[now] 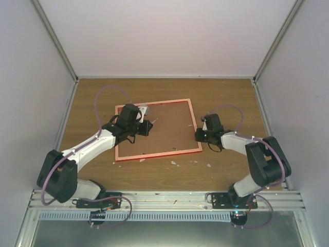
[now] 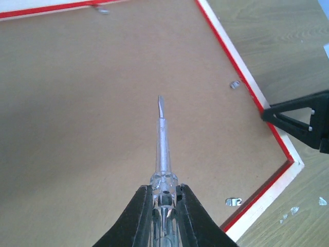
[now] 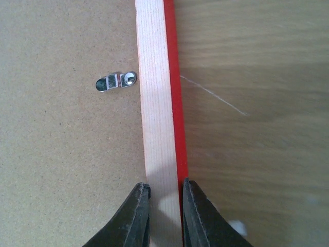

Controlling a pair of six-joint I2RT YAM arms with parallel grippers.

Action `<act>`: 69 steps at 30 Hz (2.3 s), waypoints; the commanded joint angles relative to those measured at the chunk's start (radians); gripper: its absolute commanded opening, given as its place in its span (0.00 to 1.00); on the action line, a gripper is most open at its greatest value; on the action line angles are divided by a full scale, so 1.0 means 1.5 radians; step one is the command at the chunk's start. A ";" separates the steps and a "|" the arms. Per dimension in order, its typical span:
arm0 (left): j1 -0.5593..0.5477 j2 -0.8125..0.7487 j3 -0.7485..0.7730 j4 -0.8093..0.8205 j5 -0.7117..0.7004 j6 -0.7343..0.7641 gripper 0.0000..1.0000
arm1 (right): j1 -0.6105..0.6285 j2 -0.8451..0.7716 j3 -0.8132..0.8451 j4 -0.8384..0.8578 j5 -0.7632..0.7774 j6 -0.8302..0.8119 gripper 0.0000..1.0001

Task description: Take the photo out of the frame

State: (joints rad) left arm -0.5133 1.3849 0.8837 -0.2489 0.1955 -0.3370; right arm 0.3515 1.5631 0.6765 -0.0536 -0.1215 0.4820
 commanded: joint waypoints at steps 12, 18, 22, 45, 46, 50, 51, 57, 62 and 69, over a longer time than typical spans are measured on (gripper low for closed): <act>0.024 -0.091 -0.044 0.051 -0.052 -0.028 0.00 | -0.015 -0.134 -0.123 -0.127 0.046 0.077 0.22; 0.024 -0.099 -0.052 0.064 -0.052 -0.036 0.00 | 0.019 -0.154 -0.123 -0.153 -0.009 0.058 0.45; 0.025 -0.102 -0.054 0.063 -0.052 -0.035 0.00 | 0.047 -0.155 -0.109 -0.183 -0.019 0.041 0.50; 0.063 -0.166 -0.099 0.057 -0.053 -0.035 0.00 | 0.249 -0.071 0.064 -0.233 -0.054 -0.079 0.74; 0.064 -0.167 -0.102 0.058 -0.052 -0.036 0.00 | 0.243 -0.072 0.077 -0.245 -0.036 -0.094 0.75; 0.069 -0.169 -0.106 0.060 -0.036 -0.036 0.00 | 0.197 -0.070 0.127 -0.251 -0.005 -0.162 0.78; 0.070 -0.167 -0.106 0.060 -0.030 -0.035 0.00 | 0.183 -0.064 0.143 -0.250 0.000 -0.179 0.79; 0.071 -0.155 -0.107 0.065 -0.002 -0.040 0.00 | 0.102 0.025 0.265 -0.225 0.004 -0.268 0.82; 0.071 -0.139 -0.103 0.069 0.020 -0.037 0.00 | 0.040 0.138 0.374 -0.199 -0.039 -0.304 0.82; 0.071 -0.101 -0.101 0.076 0.056 -0.037 0.00 | -0.010 0.285 0.488 -0.194 -0.049 -0.339 0.80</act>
State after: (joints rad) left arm -0.4141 1.2053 0.7395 -0.1925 0.2306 -0.3927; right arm 0.3744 1.9030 1.3357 -0.3515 -0.1730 0.0376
